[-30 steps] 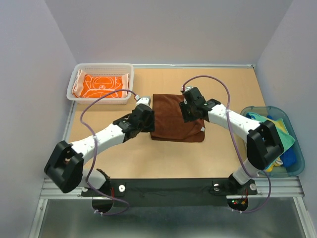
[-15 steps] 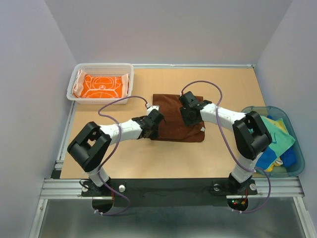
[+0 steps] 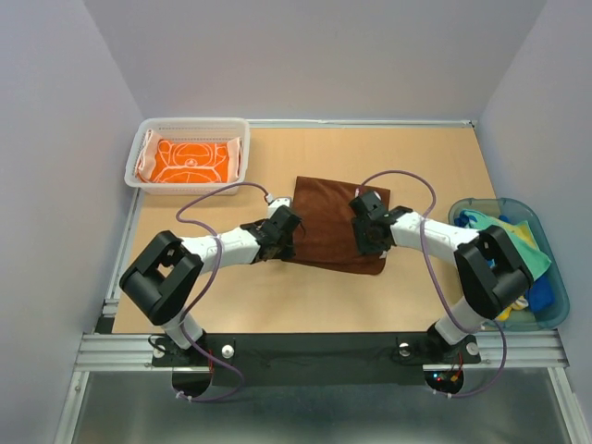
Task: Fold and stack the towels
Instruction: Fold the towel
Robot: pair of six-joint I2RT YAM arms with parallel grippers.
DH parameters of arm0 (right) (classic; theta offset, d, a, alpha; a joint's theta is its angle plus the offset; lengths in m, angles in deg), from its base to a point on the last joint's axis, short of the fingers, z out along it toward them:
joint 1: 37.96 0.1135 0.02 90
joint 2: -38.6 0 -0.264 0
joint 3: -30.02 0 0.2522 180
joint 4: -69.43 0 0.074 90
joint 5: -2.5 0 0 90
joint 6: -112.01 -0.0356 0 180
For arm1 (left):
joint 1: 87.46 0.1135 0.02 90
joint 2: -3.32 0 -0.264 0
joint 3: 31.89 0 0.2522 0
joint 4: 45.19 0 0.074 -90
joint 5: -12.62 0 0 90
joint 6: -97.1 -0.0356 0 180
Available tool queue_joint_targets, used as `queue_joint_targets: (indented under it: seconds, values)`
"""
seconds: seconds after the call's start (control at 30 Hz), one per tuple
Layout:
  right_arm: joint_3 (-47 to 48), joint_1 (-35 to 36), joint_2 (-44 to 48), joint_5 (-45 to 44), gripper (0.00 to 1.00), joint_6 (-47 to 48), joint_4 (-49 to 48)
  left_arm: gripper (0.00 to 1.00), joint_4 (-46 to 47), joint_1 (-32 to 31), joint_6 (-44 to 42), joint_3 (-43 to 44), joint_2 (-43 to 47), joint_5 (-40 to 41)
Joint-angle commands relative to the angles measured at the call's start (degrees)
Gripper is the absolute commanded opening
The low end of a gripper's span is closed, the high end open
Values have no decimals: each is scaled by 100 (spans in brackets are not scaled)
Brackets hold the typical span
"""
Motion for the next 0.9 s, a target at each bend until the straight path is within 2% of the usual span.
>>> queue_joint_targets:
  seconds: [0.0, 0.3, 0.57, 0.7, 0.87]
  values:
    - [-369, -81, 587, 39, 47, -553, 211, 22, -419, 6, 165, -303, 3, -252]
    - [-1301, -133, 1432, 409, 47, -1729, 273, 22, -419, 24, 191, -356, 90, -287]
    - [-2189, -159, 2775, 285, 45, -2898, 273, 21, -428, 41, 270, -523, 284, -305]
    - [-2330, -160, 3295, 154, 44, -2997, 273, 21, -428, 41, 288, -549, 363, -322]
    - [-1770, -160, 3455, 285, 41, -2717, 229, 21, -428, 41, 332, -637, 512, -331]
